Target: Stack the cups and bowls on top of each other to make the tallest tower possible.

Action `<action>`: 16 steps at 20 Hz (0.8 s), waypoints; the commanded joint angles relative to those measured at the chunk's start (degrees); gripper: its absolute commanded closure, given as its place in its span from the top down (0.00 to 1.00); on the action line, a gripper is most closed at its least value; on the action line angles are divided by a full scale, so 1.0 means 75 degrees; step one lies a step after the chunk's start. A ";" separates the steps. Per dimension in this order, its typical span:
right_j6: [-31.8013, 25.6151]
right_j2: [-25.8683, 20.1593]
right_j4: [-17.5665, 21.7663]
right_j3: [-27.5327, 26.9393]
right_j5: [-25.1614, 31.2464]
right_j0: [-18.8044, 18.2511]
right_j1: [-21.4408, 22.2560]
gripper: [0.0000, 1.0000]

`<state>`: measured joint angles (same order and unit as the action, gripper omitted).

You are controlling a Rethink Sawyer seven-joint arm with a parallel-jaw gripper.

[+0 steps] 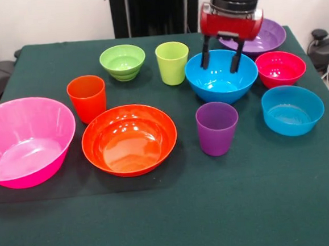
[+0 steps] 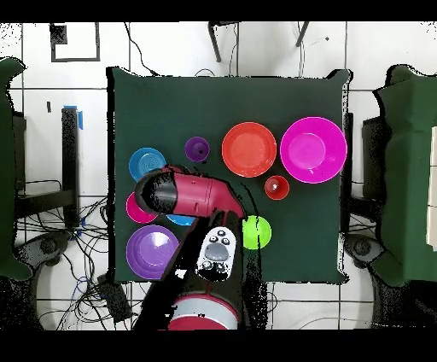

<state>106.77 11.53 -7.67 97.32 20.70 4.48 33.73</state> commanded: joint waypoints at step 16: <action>0.2172 0.0952 -0.0198 -0.1301 0.1642 0.1494 -0.0267 1.00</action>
<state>112.32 17.48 -10.17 88.98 23.98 11.62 31.31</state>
